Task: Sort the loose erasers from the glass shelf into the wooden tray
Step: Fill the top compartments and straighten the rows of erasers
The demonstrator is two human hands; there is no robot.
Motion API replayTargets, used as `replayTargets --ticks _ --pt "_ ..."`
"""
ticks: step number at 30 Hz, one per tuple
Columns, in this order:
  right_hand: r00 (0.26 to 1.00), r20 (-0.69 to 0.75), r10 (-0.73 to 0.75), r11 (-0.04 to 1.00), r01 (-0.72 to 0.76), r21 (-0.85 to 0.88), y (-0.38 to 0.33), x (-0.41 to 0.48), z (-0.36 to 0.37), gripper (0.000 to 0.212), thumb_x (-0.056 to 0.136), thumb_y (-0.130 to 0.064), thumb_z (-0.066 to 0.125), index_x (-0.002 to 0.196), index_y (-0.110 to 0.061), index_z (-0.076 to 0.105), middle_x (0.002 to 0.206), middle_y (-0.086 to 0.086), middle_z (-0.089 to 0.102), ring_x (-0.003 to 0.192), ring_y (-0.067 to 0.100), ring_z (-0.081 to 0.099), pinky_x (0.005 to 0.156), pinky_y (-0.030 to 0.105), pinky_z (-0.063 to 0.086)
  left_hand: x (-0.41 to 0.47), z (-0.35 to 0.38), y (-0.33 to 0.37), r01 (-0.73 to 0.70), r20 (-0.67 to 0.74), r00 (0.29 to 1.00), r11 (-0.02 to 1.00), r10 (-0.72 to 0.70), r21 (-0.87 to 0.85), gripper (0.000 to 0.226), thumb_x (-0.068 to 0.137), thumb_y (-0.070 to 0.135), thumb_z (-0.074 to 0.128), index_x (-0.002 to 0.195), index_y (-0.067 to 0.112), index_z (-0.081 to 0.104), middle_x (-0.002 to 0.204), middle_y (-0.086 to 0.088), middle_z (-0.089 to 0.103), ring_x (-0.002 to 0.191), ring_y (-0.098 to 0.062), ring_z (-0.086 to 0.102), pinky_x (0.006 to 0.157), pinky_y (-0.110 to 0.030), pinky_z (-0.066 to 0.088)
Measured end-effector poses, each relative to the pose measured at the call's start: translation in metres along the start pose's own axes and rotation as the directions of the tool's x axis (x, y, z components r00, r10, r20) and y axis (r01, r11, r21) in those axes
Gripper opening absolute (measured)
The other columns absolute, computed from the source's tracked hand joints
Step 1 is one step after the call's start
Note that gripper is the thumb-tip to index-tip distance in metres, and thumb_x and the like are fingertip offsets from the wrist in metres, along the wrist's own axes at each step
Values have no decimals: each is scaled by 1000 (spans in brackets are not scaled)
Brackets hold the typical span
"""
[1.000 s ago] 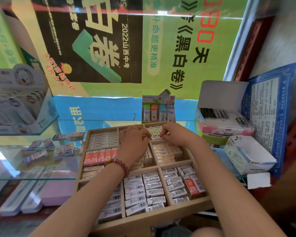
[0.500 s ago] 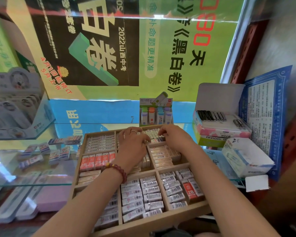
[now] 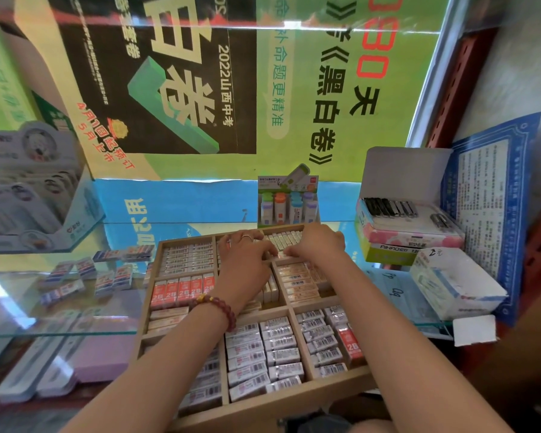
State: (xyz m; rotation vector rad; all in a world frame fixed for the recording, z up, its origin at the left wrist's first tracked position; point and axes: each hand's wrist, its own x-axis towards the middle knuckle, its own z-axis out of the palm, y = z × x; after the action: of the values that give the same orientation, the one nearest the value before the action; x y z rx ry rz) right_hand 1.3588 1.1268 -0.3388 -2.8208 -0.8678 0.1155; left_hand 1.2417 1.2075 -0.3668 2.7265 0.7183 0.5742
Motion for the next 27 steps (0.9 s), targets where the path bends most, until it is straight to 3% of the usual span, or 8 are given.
replayTargets --ticks 8,12,15,18,22,27 --pt "997 24 76 996 -77 45 -4 0 0 54 83 -52 64 120 -15 53 120 3 60 118 23 52 103 39 30 2 0 1 26 -4 1000 999 -26 -46 36 81 8 52 102 33 67 130 6 50 130 -14 31 113 -40 6" --pt "1000 26 14 992 -17 128 2 4 3 40 87 -40 62 115 -13 56 116 6 61 106 24 56 86 34 41 3 1 2 29 -16 999 996 -31 -79 36 81 4 52 100 30 68 126 6 52 127 -14 33 112 -38 7" --pt "999 25 -28 967 21 255 16 11 2 22 94 -29 47 96 -8 54 106 12 61 89 25 52 73 30 40 3 2 2 13 -30 999 996 -15 -83 36 83 5 50 101 30 68 125 7 52 127 -13 32 112 -37 7" --pt "990 -108 88 923 -40 382 33 17 -4 36 96 -31 40 99 -4 63 100 11 65 93 30 60 75 31 45 2 0 2 -15 -27 1000 997 13 -75 40 83 4 49 109 31 65 131 9 49 131 -12 29 113 -39 3" --pt "928 -328 175 899 -15 438 49 17 -10 47 98 -36 32 94 -10 70 88 8 71 82 23 64 77 34 52 0 -1 2 -153 43 987 987 155 -50 49 86 4 45 122 35 57 142 18 41 139 -5 19 115 -43 -5" --pt "978 -209 13 939 61 340 38 6 -7 45 99 -37 34 93 -11 69 91 8 70 83 24 63 76 33 50 0 2 5 -243 141 961 969 236 34 49 90 9 44 130 37 51 138 21 47 141 -5 18 113 -40 -9"
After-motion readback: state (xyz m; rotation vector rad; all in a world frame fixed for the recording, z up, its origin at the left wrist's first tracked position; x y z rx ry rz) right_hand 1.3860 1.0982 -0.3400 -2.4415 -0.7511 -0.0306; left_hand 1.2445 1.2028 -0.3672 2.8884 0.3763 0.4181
